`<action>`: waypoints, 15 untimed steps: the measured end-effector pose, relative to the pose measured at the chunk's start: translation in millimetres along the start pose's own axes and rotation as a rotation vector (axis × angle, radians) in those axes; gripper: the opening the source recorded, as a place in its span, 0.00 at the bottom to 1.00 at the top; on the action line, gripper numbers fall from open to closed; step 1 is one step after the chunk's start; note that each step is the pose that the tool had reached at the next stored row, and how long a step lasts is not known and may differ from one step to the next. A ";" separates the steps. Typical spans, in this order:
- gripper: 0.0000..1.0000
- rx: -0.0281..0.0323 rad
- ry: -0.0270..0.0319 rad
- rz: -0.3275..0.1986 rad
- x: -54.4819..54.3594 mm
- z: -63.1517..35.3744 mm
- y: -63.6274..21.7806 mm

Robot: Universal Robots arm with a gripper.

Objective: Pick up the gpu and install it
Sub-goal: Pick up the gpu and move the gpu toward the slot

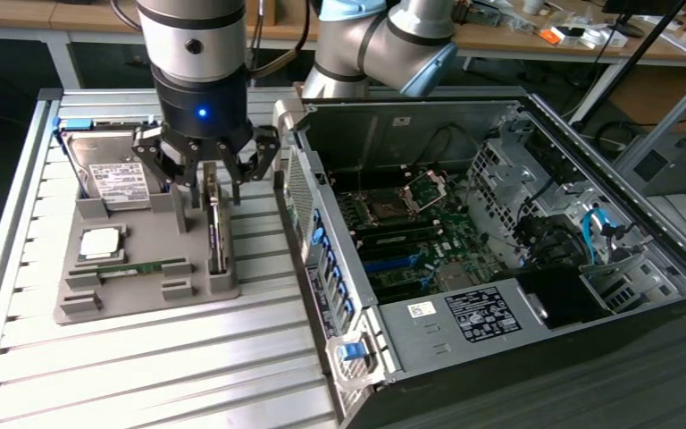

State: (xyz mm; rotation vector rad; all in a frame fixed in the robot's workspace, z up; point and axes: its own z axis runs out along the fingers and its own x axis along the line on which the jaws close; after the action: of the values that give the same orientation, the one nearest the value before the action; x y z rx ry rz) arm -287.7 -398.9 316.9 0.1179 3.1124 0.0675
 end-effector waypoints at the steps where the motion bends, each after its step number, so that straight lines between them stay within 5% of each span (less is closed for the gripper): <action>1: 0.50 0.0000 0.0001 0.000 0.0 0.4 0.0; 15: 0.50 -0.0001 0.0000 0.000 0.2 6.0 -0.3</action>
State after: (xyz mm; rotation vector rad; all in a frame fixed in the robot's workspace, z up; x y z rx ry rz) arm -287.8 -398.9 310.9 0.1180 3.1124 0.0676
